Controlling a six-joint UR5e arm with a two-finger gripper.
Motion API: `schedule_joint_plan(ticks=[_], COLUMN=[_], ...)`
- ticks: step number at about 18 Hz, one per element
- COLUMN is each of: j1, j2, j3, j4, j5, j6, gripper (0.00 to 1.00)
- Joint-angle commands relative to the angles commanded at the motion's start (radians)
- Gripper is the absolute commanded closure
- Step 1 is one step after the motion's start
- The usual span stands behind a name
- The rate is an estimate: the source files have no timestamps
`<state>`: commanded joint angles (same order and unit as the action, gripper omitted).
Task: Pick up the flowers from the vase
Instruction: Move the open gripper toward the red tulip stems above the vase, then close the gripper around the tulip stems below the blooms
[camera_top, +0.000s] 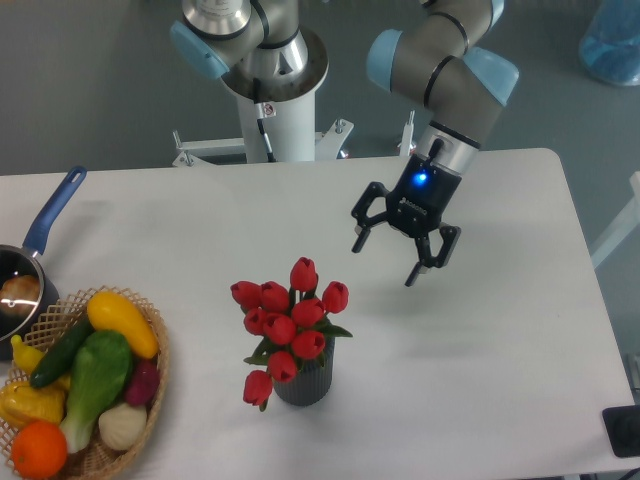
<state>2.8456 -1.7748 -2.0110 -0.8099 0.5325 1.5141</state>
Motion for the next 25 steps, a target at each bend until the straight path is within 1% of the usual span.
schedule_joint_plan(ticks=[2, 4, 7, 10, 14, 18, 20, 23, 25], j1=[-0.035, -0.084, -0.126, -0.147, -0.138, -0.123, -0.127, -0.138, -0.159], j2=[-0.003, -0.006, -0.047, -0.083, -0.13, -0.161, -0.161, -0.161, -0.161], j3=[0.0, 0.017, 0.073, 0.104, 0.153, 0.196, 0.198, 0.198, 0.198], j4=[0.0, 0.003, 0.005, 0.008, 0.008, 0.008, 0.008, 0.008, 0.008], j5=[-0.041, -0.089, -0.101, -0.103, -0.105, -0.121, -0.15, -0.152, -0.154], j6=[-0.005, -0.015, -0.069, -0.091, -0.091, -0.095, -0.11, -0.124, -0.124], gripper=[0.0, 0.0, 0.0, 0.0, 0.0, 0.0, 0.0, 0.0, 0.0])
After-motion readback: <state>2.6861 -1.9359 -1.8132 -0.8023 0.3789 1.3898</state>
